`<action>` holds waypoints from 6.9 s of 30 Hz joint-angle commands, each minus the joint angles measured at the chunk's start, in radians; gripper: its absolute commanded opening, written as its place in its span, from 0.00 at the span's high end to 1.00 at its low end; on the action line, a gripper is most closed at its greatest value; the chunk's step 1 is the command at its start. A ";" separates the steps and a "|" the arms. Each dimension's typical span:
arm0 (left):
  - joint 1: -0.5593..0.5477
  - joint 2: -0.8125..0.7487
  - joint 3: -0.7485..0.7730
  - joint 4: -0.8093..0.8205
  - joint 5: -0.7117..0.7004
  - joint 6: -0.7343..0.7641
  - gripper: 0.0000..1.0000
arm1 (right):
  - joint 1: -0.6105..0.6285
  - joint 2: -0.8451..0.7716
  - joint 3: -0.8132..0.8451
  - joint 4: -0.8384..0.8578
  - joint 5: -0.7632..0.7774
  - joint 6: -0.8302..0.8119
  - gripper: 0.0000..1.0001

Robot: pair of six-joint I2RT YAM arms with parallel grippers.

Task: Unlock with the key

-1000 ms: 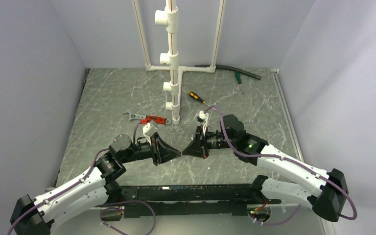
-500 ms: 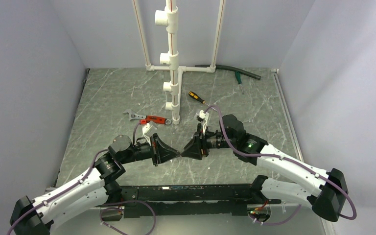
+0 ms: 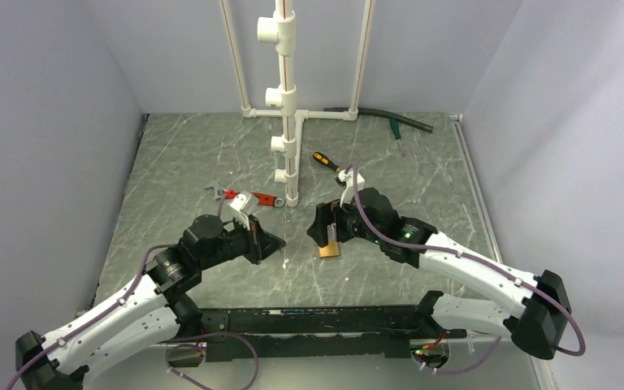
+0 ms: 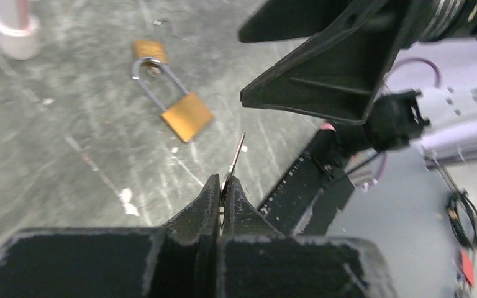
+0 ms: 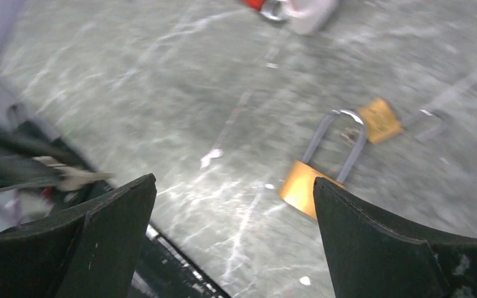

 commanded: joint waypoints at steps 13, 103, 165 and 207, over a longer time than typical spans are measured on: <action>-0.004 0.004 0.423 -0.668 -0.446 0.013 1.00 | 0.076 0.374 0.147 -0.274 0.398 0.333 0.00; -0.004 -0.062 0.396 -0.623 -0.459 0.002 1.00 | 0.028 0.256 0.297 -0.557 0.682 0.956 1.00; -0.083 0.456 0.300 0.276 -0.141 -0.040 1.00 | 0.037 -0.103 0.073 0.032 0.579 1.114 1.00; -0.082 0.451 0.297 0.286 -0.167 -0.055 1.00 | 0.042 -0.101 0.028 0.112 0.558 1.071 1.00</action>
